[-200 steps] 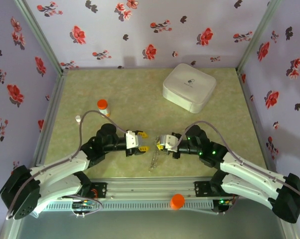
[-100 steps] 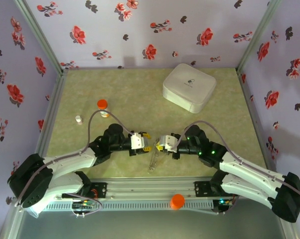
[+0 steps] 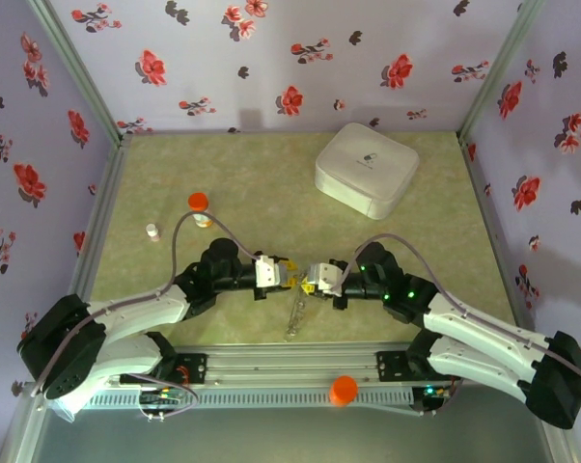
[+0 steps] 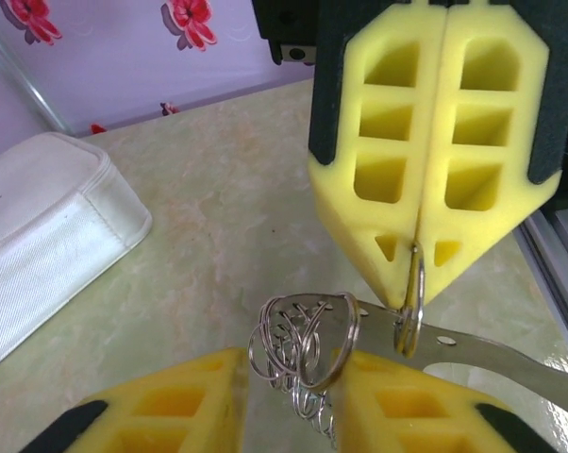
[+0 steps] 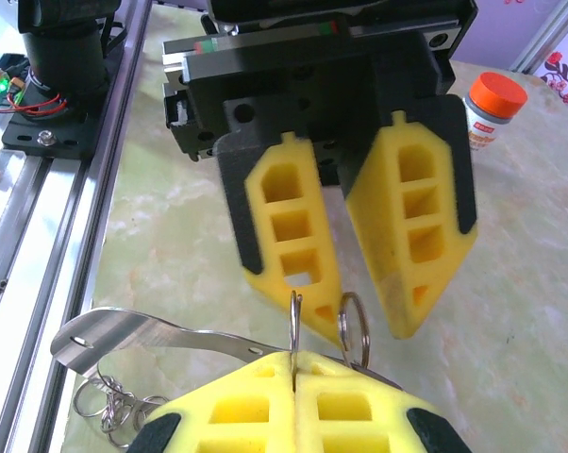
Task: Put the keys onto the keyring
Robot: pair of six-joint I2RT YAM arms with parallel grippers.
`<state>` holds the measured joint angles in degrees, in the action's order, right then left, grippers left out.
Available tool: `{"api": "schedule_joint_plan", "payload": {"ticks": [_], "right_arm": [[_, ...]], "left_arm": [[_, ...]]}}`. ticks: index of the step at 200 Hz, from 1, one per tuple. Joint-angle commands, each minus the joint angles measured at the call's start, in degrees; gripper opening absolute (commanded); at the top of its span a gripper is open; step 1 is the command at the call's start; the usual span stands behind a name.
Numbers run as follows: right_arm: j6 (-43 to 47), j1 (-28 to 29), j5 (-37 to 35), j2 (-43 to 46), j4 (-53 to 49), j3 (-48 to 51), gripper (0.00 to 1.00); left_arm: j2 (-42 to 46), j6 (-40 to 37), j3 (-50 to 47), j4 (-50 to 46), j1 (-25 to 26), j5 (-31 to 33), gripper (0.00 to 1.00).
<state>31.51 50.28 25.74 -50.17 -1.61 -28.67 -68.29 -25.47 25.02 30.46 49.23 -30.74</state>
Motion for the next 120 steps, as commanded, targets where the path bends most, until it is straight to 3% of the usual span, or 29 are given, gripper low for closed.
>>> {"api": "schedule_joint_plan", "payload": {"ticks": [1,15,61,83,103,120], "right_arm": [[0.4,0.6,1.2,0.0,0.9,-1.9,0.0],[1.0,0.7,1.1,-0.1,0.4,-2.1,0.0],[4.8,1.6,0.6,-0.6,-2.3,-3.0,0.0],[6.3,1.7,0.5,-0.8,-3.1,-3.1,0.0],[7.2,1.7,-0.1,-0.8,-3.9,-3.3,0.0],[6.9,1.7,-0.7,-0.8,-3.3,-3.1,0.0]], "left_arm": [[-0.1,0.7,1.4,2.6,0.4,-2.0,0.15],[-0.3,1.7,1.6,2.5,0.1,-2.8,0.11],[-3.0,10.8,4.9,-1.4,-3.8,-10.7,0.13],[-4.7,15.0,6.0,-2.3,-5.1,-11.6,0.24],[-5.1,19.9,6.0,-1.0,-7.2,-8.7,0.44],[-3.6,21.5,5.1,0.5,-7.9,-6.0,0.49]]}}
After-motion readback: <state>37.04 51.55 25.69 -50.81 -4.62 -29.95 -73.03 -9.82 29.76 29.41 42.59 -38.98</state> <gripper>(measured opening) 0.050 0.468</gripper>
